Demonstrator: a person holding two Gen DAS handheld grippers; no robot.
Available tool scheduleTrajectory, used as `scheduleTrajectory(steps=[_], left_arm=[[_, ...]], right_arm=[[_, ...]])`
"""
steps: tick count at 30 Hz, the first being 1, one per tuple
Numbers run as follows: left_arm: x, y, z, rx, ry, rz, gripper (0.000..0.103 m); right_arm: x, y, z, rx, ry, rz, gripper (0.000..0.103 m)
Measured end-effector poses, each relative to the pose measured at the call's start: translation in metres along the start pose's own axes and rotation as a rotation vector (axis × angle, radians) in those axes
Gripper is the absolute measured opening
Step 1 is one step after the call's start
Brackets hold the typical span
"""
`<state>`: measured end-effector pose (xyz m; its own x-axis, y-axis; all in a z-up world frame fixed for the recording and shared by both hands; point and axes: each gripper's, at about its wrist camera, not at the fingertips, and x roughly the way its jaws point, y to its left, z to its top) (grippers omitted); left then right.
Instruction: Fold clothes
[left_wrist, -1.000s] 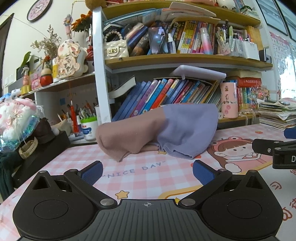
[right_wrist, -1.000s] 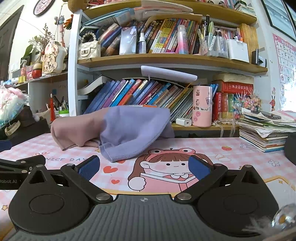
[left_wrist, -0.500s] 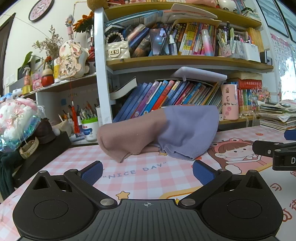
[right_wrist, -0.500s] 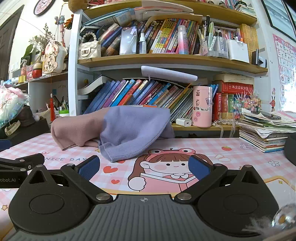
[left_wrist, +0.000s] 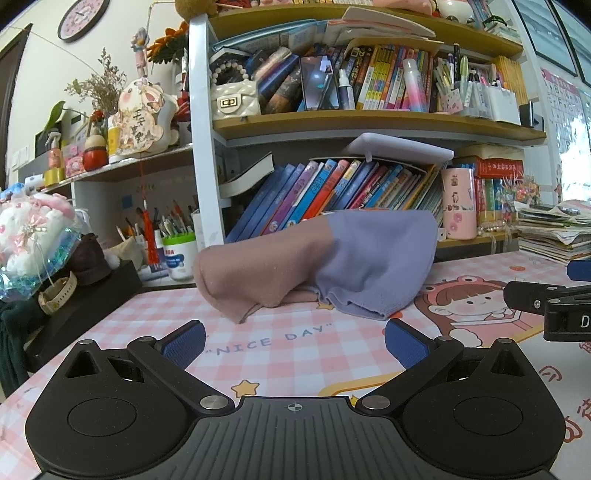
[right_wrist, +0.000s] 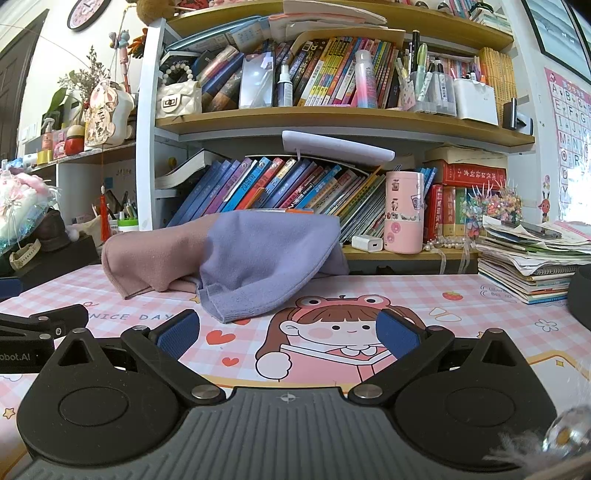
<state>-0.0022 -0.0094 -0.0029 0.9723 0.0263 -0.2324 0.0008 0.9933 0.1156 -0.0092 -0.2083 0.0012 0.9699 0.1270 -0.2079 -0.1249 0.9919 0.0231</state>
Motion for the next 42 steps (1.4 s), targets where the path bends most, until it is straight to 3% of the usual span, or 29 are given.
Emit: scheduleTrajectory(steps=[42], left_arm=[[0.0009, -0.0015, -0.0001, 0.010, 0.005, 0.008, 0.103]], right_arm=[[0.0027, 0.0021, 0.0000, -0.009, 0.015, 0.004, 0.103]])
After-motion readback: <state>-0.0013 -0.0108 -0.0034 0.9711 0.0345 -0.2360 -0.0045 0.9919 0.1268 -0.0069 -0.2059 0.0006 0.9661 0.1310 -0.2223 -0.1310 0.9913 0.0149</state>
